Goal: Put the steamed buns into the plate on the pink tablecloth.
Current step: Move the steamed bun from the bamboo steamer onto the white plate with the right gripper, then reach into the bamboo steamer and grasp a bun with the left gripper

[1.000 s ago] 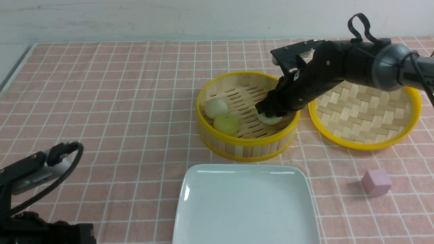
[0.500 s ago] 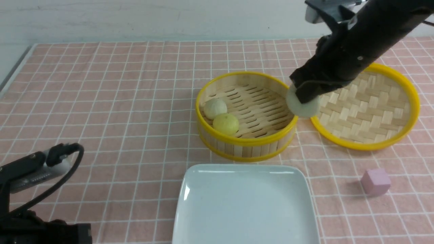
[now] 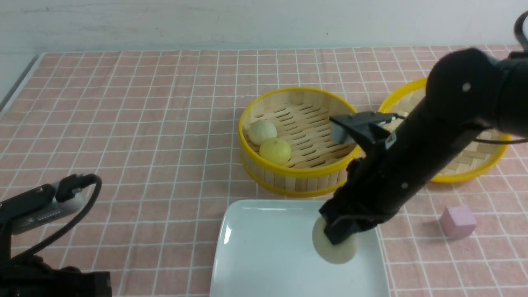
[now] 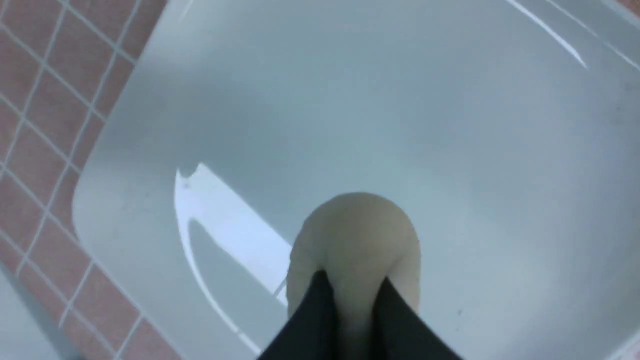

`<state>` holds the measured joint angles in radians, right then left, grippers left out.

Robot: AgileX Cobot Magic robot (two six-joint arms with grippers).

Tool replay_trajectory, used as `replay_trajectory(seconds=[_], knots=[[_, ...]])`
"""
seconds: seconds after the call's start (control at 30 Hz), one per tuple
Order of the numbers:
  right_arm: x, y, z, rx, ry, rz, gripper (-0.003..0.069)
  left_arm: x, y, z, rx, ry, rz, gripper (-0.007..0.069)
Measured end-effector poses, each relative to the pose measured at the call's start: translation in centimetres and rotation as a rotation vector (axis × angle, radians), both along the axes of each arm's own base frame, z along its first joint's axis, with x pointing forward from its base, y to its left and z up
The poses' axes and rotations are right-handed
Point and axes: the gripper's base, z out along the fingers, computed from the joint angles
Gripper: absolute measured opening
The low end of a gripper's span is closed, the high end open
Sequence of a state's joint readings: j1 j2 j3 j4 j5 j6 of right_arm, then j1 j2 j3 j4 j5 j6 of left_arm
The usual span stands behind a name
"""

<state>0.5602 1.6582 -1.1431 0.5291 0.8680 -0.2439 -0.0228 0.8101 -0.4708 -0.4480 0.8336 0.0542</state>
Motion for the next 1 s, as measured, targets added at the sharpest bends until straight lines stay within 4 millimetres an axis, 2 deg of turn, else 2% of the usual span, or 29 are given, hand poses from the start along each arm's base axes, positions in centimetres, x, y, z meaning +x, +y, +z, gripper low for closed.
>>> replay_trajectory(seconds=[0.13,0.33,0.47,0.57,0.7,0.83,0.9,0.93,1.0], knots=[[-0.2,0.1,-1.4,-0.003,-0.055,-0.033,0.0140,0.0,0.0,0.0,0.000,-0.001,0.000,0.0125],[-0.1,-0.7,-3.7,-0.028,-0.168,-0.095,0.0329,0.1,0.0,0.1,0.001,-0.013,0.006,0.0135],[-0.3,-1.0,-4.5,-0.039,-0.182,-0.108,0.0409,0.2,0.1,0.1,0.002,-0.018,0.009,0.0139],[-0.5,-1.2,-4.8,-0.051,-0.189,-0.105,0.0444,0.2,0.1,0.1,0.002,-0.020,0.009,0.0143],[-0.5,-1.4,-4.9,-0.071,-0.207,-0.082,0.0454,0.2,0.1,0.1,0.002,-0.022,0.010,0.0146],[-0.6,-1.7,-3.6,-0.092,-0.230,-0.032,0.0455,0.2,0.1,0.1,0.002,-0.022,0.010,0.0149],[-0.6,-2.3,-1.2,-0.097,-0.251,-0.004,0.0455,0.2,0.1,0.1,0.002,-0.022,0.010,0.0150],[-0.6,-2.4,-0.9,-0.100,-0.251,0.002,0.0455,0.2,0.1,0.1,0.002,-0.020,0.009,0.0151],[-0.6,-3.6,2.2,-0.105,-0.264,0.010,0.0455,0.1,0.0,0.0,0.001,-0.007,0.003,0.0153]])
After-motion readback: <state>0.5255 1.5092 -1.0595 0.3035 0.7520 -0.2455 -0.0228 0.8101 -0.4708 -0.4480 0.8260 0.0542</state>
